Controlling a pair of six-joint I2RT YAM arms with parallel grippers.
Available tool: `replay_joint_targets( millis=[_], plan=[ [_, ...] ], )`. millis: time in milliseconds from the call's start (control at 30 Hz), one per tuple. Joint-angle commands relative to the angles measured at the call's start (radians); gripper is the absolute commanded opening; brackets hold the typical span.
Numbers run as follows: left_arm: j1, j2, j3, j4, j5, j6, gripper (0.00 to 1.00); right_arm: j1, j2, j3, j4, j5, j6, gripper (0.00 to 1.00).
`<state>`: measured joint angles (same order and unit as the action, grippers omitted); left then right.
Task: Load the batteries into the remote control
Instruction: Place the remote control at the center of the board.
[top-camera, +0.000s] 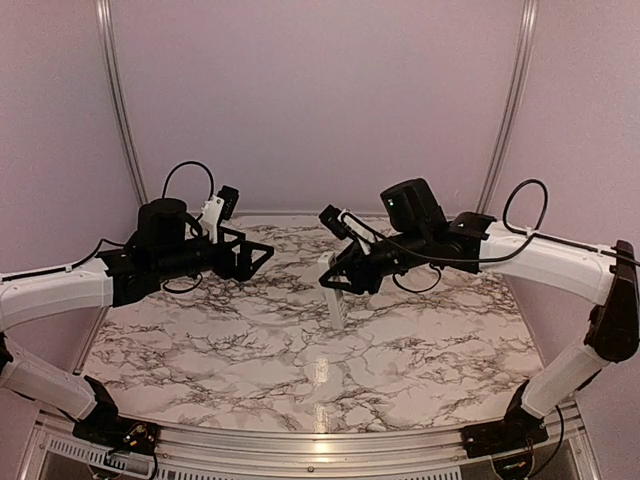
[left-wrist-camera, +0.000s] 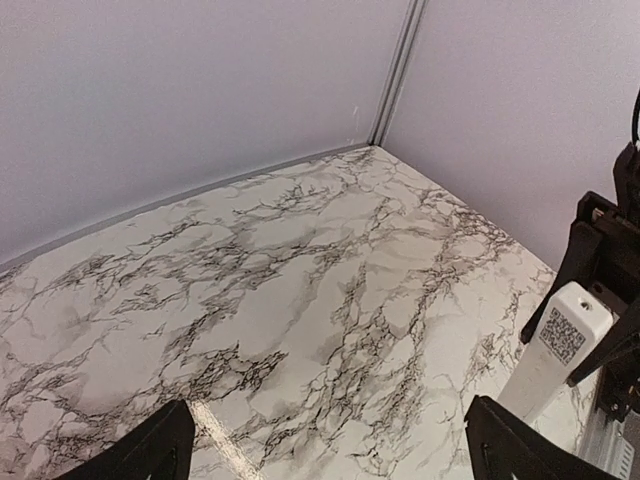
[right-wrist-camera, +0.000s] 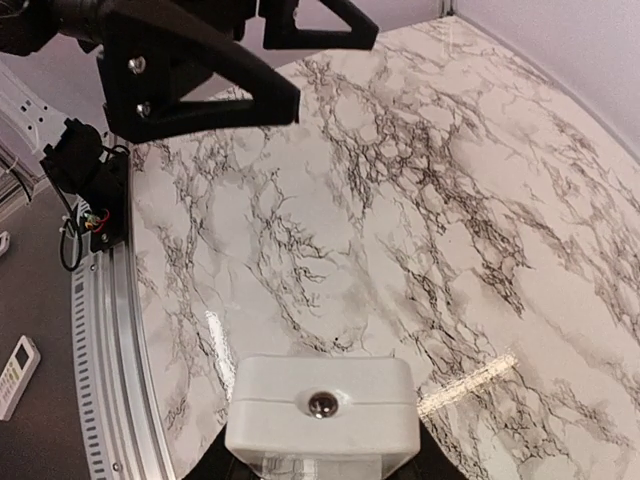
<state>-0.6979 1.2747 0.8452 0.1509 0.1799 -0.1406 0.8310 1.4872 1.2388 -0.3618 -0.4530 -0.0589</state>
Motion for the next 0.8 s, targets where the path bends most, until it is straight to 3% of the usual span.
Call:
replay_joint_targets(
  millis=[0, 433, 767],
  plan=[
    [0.038, -0.020, -0.008, -0.038, -0.158, -0.132, 0.99, 0.010, 0.132, 0.116, -0.256, 0.133, -0.028, 0.00],
    [0.052, -0.020, -0.080, -0.027, -0.235, -0.193, 0.99, 0.022, 0.472, 0.353, -0.514, 0.277, -0.069, 0.04],
    [0.058, -0.001, -0.143, 0.026, -0.259, -0.218, 0.99, 0.023, 0.637, 0.439, -0.574, 0.325, -0.068, 0.05]
  ],
)
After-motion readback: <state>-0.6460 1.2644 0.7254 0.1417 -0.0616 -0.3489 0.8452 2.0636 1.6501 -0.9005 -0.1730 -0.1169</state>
